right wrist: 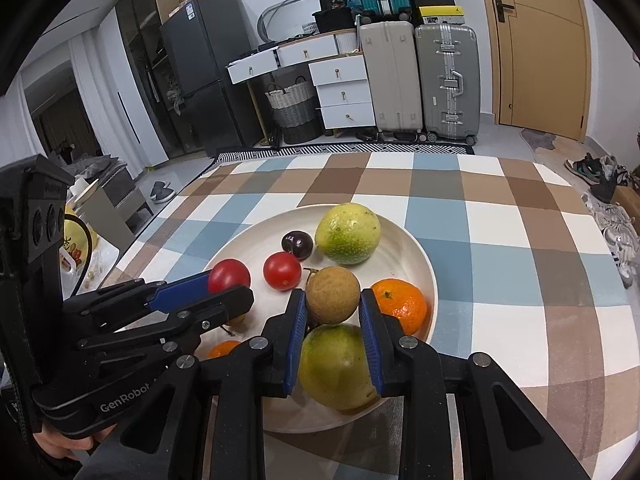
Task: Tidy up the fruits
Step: 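Lower both fruits onto the plate and open both tools, then withdraw both tools back from the plate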
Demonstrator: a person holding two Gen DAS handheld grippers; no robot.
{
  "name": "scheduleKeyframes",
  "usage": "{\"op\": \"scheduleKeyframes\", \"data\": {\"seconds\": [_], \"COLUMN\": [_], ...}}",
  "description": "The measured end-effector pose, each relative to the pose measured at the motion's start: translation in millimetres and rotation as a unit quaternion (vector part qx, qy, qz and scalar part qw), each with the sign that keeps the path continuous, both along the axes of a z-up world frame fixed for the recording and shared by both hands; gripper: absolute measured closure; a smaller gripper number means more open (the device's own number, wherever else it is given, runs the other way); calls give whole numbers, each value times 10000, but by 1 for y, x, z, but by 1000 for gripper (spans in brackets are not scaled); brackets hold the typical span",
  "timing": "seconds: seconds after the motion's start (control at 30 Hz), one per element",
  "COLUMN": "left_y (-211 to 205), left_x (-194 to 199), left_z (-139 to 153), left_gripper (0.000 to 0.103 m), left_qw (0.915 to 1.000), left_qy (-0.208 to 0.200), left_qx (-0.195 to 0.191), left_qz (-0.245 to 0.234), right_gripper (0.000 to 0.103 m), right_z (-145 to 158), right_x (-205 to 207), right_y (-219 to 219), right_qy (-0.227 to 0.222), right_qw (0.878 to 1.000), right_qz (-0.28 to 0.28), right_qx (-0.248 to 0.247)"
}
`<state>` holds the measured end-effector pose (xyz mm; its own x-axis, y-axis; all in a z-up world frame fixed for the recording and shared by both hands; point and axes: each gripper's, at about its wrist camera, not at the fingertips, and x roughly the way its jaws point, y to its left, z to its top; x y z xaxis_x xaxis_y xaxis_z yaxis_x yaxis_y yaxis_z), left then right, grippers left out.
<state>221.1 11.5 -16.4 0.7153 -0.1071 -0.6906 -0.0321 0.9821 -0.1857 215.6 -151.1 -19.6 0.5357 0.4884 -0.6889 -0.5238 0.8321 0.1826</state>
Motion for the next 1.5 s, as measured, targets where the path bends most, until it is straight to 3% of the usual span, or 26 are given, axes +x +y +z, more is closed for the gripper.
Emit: {"op": "scheduleKeyframes", "data": {"seconds": [0.37, 0.47, 0.57, 0.63, 0.67, 0.7, 0.73, 0.8, 0.9, 0.93, 1.27, 1.5], "left_y": [0, 0, 2, 3, 4, 5, 6, 9, 12, 13, 17, 19], "left_x": [9, 6, 1, -6, -10, -14, -18, -28, -41, -45, -92, -115], "left_z": [-8, -4, 2, 5, 7, 9, 12, 16, 23, 26, 46, 38], "left_gripper": [76, 76, 74, 62, 58, 45, 32, 17, 10, 0, 1, 1], "left_qw": [10000, 10000, 10000, 10000, 9999, 9999, 9999, 9996, 9993, 9991, 9943, 9898], "left_qy": [62, 23, 7, -17, -43, -70, -102, -193, -275, -303, -916, -1244], "left_qx": [-7, 22, 61, 96, 94, 92, 88, 89, 103, 108, 253, 359], "left_qz": [-5, -3, -16, 14, 33, 54, 81, 185, 247, 269, 494, 599], "right_gripper": [75, 60, 55, 48, 37, 23, 18, 8, 1, 1, 0, 1], "right_z": [-3, -1, 4, 8, 9, 11, 13, 17, 24, 25, 36, 24], "right_x": [7, 5, -1, -5, -8, -10, -14, -20, -27, -30, -65, -77], "right_y": [4, 3, -2, -7, -10, -13, -17, -26, -37, -41, -63, -62], "right_qy": [99, 9, -60, -129, -160, -181, -240, -322, -386, -398, -684, -746], "right_qw": [9999, 10000, 10000, 9998, 9998, 9997, 9996, 9994, 9991, 9990, 9951, 9945], "right_qz": [23, 2, -38, -80, -81, -74, -64, -78, -141, -124, 138, 286], "right_qx": [-19, -32, -45, -97, -122, -128, -98, -63, 45, 134, 694, 677]}}
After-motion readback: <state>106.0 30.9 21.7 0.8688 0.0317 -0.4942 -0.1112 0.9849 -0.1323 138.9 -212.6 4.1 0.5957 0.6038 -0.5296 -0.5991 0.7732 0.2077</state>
